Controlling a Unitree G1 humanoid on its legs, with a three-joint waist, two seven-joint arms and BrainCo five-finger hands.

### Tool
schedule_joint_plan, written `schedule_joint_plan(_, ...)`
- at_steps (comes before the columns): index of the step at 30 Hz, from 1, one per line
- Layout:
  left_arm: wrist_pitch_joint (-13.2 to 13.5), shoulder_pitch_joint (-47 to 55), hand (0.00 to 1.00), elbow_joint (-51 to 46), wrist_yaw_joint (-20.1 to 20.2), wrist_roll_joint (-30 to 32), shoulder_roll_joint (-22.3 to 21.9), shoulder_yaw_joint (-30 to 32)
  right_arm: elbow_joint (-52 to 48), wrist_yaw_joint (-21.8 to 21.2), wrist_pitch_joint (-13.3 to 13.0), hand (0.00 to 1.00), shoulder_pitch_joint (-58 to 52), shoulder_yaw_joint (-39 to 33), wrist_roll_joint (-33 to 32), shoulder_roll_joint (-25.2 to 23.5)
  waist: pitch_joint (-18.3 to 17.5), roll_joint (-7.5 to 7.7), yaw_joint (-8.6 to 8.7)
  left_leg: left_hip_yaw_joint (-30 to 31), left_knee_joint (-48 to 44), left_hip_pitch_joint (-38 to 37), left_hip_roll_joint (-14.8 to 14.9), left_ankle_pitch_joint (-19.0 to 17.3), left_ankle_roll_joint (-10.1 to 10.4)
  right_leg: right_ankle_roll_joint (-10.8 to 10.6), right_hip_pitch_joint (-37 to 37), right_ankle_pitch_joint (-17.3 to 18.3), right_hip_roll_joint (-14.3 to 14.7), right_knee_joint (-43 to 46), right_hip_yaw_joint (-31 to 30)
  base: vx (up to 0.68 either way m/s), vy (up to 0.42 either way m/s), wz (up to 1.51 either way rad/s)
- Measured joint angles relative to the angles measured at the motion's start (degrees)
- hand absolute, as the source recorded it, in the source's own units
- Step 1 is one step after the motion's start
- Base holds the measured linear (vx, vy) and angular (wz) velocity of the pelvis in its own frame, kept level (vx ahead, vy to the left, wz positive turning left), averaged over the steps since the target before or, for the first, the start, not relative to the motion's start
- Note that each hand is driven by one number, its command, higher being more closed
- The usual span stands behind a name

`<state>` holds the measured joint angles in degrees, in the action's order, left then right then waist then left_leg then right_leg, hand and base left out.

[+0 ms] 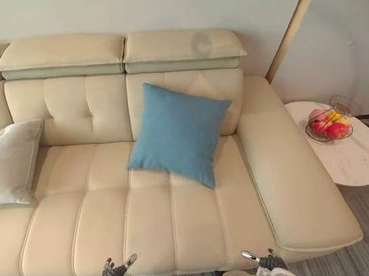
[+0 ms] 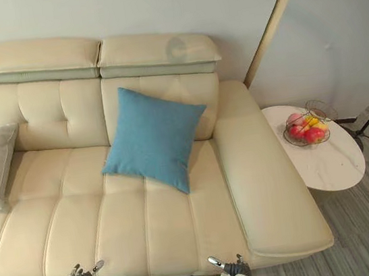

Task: Pick up cushions and gather them together orderly.

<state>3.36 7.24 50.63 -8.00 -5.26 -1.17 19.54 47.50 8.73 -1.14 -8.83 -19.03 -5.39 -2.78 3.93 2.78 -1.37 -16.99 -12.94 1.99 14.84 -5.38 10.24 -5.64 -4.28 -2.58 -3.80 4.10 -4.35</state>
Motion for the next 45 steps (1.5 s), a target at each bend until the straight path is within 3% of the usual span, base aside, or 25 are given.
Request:
schedule_joint_plan(1, 0.00, -0.21, 0.00, -0.09, -0.02, 0.14, 0.14, 0.02, 0.46, 0.00, 0.09, 0.00, 0.12, -0.12, 0.62, -0.04, 0.45, 1.19, -0.04, -0.38, -1.89, 0.60, -0.16, -0.94, -0.41, 1.02, -0.47, -0.82, 0.03, 0.09, -0.26, -0.13, 0.041, -0.47)
schedule_joint_plan(2, -0.03, -0.64, 0.00, -0.43, -0.05, 0.42, 0.19, 0.03, 0.70, -0.01, 0.00, 0.00, 0.53, 0.06, 0.80, -0.30, 0.50, 1.45, -0.45, 0.02, -4.25, 1.96, -1.30, -2.28, -1.47, 3.60, -1.40, -1.87, -0.04, -0.90, -1.02, -0.15, 0.089, -0.80)
schedule_joint_plan(3, 0.10, -0.72, 0.00, -1.30, -0.39, 0.32, -0.66, -0.04, 0.86, 0.05, 0.11, 0.00, 1.91, -0.15, 0.80, 0.30, 0.69, -0.04, -1.95, 0.10, -3.63, 2.62, -1.08, -2.77, -4.64, 9.49, -2.15, -0.86, -0.24, 0.07, 1.97, -0.13, 0.083, -0.85)
schedule_joint_plan(4, 0.20, -0.83, 0.00, -1.85, -0.54, 0.28, -0.67, 0.01, 0.85, 0.07, 0.15, 0.00, 2.68, 0.01, 0.86, 0.33, 1.66, -0.51, -2.22, -0.92, -3.67, 2.50, -0.34, -2.46, -5.01, 9.41, -4.31, 1.16, -1.34, 6.30, 5.60, -0.22, 0.083, -0.62)
schedule_joint_plan(5, 0.23, -1.16, 0.00, -3.10, -1.31, -0.27, 0.11, -1.20, 0.68, 0.05, -0.18, 0.00, 3.63, 0.76, 1.10, 0.53, 2.62, -0.67, -1.22, -0.89, -4.84, 3.59, 0.38, -1.78, -4.80, 6.37, -8.67, 7.69, -4.47, 27.59, 11.14, -0.17, 0.013, -0.08)
schedule_joint_plan(7, 0.23, -1.49, 0.00, -3.37, -1.63, -0.41, 0.87, -2.53, 2.14, 0.05, -0.16, 0.00, 2.97, 0.86, 1.23, 0.36, 2.33, 1.04, -1.56, 0.12, -5.04, 3.81, -0.19, -0.66, -4.65, 4.01, -7.09, 10.22, -7.04, 42.38, 11.68, -0.14, -0.081, 0.24)
schedule_joint_plan(8, 0.24, -1.22, 0.00, -3.37, -1.62, -0.71, 1.05, -2.89, 3.87, 0.05, -0.09, 0.00, 2.72, 0.86, 1.26, 0.16, 1.93, 1.92, -1.72, 0.46, -5.59, 4.27, -0.65, -0.08, -4.65, 2.92, -5.25, 9.19, -8.13, 44.74, 11.31, -0.07, -0.151, 0.19)
schedule_joint_plan(9, 0.19, -1.20, 0.00, -3.30, -1.63, -0.82, 1.12, -2.88, 4.61, 0.03, -0.10, 0.00, 3.10, 0.80, 1.28, 0.14, 1.77, 2.39, -1.86, 1.00, -6.83, 5.34, -0.81, 0.27, -4.40, 0.29, -4.11, 9.68, -8.16, 42.68, 11.25, -0.11, -0.127, 0.00)
schedule_joint_plan(11, -0.01, -1.48, 0.00, -2.75, -1.64, -0.96, 0.37, -2.72, 5.47, 0.10, 0.15, 0.00, 5.02, 0.74, 1.33, 1.21, 1.76, 1.34, -2.16, 3.09, -6.07, 8.03, -0.73, 1.90, -5.37, -1.23, -3.36, 10.71, -5.42, 36.81, 11.41, -0.17, -0.016, -0.06)
schedule_joint_plan(12, 0.12, -0.95, 0.00, -3.16, -1.66, -1.19, -0.90, -3.31, 5.57, 0.47, 0.16, 0.00, 5.58, 0.87, 1.35, 2.94, 1.89, -0.14, -3.12, 3.76, -1.64, 7.82, -2.02, 5.46, -4.79, -2.42, -0.47, 14.81, -4.54, 31.18, 11.01, -0.26, -0.017, 0.00)
schedule_joint_plan(13, 0.29, -1.35, 0.00, -3.51, -1.84, -1.37, -0.31, -3.97, 5.80, 0.51, 0.15, 0.00, 6.35, 0.95, 1.34, 2.97, 2.33, 0.54, -3.32, 2.90, -1.52, 9.69, -3.19, 6.59, -4.97, -1.19, 0.37, 18.42, -5.35, 26.34, 11.66, -0.30, -0.055, -0.08)
schedule_joint_plan(14, 0.28, -1.67, 0.00, -3.28, -1.88, -1.40, 0.06, -4.34, 6.19, 0.51, 0.16, 0.00, 6.88, 1.04, 1.35, 3.01, 2.46, 0.83, -3.66, 2.74, -1.66, 10.67, -3.36, 7.03, -4.87, -0.91, 0.80, 19.80, -5.33, 23.71, 11.81, -0.25, -0.165, -0.15)
schedule_joint_plan(15, 0.24, -2.45, 0.00, -2.53, -1.97, -1.40, 0.31, -5.77, 7.14, 0.49, 0.14, 0.00, 9.54, 1.88, 1.35, 3.83, 4.16, -1.45, -3.65, 3.16, -1.73, 12.50, -2.14, 8.65, -4.33, -0.71, 2.19, 20.25, -3.51, 17.85, 12.87, -0.29, -0.138, -0.12)
schedule_joint_plan(16, 0.21, -2.49, 0.00, -2.04, -1.95, -1.39, -0.09, -7.33, 7.31, 0.56, 0.11, 0.00, 10.72, 2.60, 1.75, 4.73, 5.83, -4.20, -3.02, 4.36, -0.14, 12.20, -0.88, 10.45, -4.03, 0.06, 2.99, 18.51, -1.63, 16.09, 13.55, -0.31, -0.114, -0.06)
schedule_joint_plan(18, 0.25, -1.94, 0.00, -1.87, -1.96, -1.37, -0.47, -8.94, 7.51, 0.55, 0.21, 0.00, 10.63, 3.12, 2.98, 5.20, 6.02, -5.22, -2.79, 4.42, 4.18, 10.86, -0.53, 13.42, -3.72, 0.70, 2.09, 17.96, -0.90, 16.63, 14.01, -0.31, -0.084, 0.14)
schedule_joint_plan(19, 0.25, -1.36, 0.00, -1.64, -1.80, -1.16, -0.33, -9.85, 7.49, 0.58, 0.28, 0.00, 9.86, 3.00, 3.58, 5.54, 5.74, -5.70, -2.39, 4.38, 7.40, 9.70, -0.82, 11.44, -1.91, 1.78, 1.48, 17.67, -1.23, 16.75, 14.54, -0.25, -0.059, 0.13)
schedule_joint_plan(20, 0.30, -1.22, 0.00, -1.70, -1.78, -1.15, -0.21, -9.98, 7.45, 0.59, 0.28, 0.00, 9.80, 2.91, 3.57, 5.56, 5.62, -5.36, -2.24, 4.33, 7.47, 9.96, -1.25, 9.53, -1.35, 2.21, 0.92, 17.61, -1.68, 16.66, 14.49, -0.18, -0.007, -0.02)
schedule_joint_plan(22, 0.29, -1.30, 0.00, -1.44, -1.69, -0.53, 0.48, -10.40, 7.46, 0.63, 0.26, 0.00, 9.70, 2.28, 3.59, 6.09, 5.60, -4.27, -1.84, 4.56, -2.31, 10.69, -4.64, 7.43, -4.19, 2.28, -1.78, 16.30, -4.42, 16.70, 12.46, -0.17, 0.060, -0.37)
schedule_joint_plan(25, 0.26, -1.29, 0.00, 0.40, -1.53, 1.09, 0.53, -10.70, 7.48, 0.56, 0.28, 0.00, 8.39, 1.96, 3.60, 6.27, 5.40, -4.68, -1.30, 5.56, -5.60, 6.64, -7.07, -2.13, -4.60, 1.13, -3.68, 14.66, -4.32, 16.23, 9.11, -0.09, 0.123, -0.50)
schedule_joint_plan(27, 0.16, -1.58, 0.00, 0.95, -1.11, 1.17, 1.23, -10.73, 7.57, 0.45, 0.38, 0.00, 7.80, 0.80, 3.63, 5.39, 4.87, -4.08, -0.86, 4.65, -4.42, 6.38, -7.95, -1.63, -4.97, 0.10, -3.76, 12.70, -4.25, 13.96, 7.65, -0.07, 0.139, -0.47)
schedule_joint_plan(29, 0.17, -1.63, 0.00, 2.10, -0.69, 1.89, 2.31, -10.87, 8.43, 0.24, 0.37, 0.00, 7.22, 0.57, 3.62, 4.84, 4.25, -3.13, -0.12, 2.90, -1.14, 5.06, -9.23, -0.32, -5.58, -1.33, -2.06, 8.36, -4.63, 7.72, 6.25, -0.01, 0.147, -0.32)
schedule_joint_plan(33, -0.04, -1.96, 0.00, 4.24, -0.34, 3.32, 3.20, -11.81, 10.07, 0.14, 0.33, 0.00, 7.30, -0.42, 3.60, 4.92, 3.13, -3.06, 1.18, 2.58, 6.37, 2.87, -11.42, 3.77, -6.65, -1.39, 0.56, 3.34, -5.26, -0.37, 6.61, -0.02, 0.073, 0.01)
schedule_joint_plan(39, -0.24, -2.02, 0.00, 4.95, 0.03, 3.71, 3.26, -11.77, 10.65, 0.10, 0.31, 0.00, 7.47, -1.90, 3.60, 5.25, 3.07, -3.04, 1.20, 2.94, 8.25, 0.60, -11.31, 5.11, -6.71, -1.11, 3.02, 1.70, -4.66, -2.41, 6.59, -0.03, -0.015, -0.02)
schedule_joint_plan(45, -0.29, -2.28, 0.00, 4.92, 0.16, 4.36, 3.20, -10.39, 11.95, 0.09, 0.39, 0.00, 7.16, -1.90, 3.60, 4.48, 2.95, -1.69, 0.41, 2.86, 9.82, -1.20, -12.09, 4.53, -6.13, -0.35, 2.87, 0.72, -4.67, -3.37, 4.12, -0.09, 0.017, -0.26)
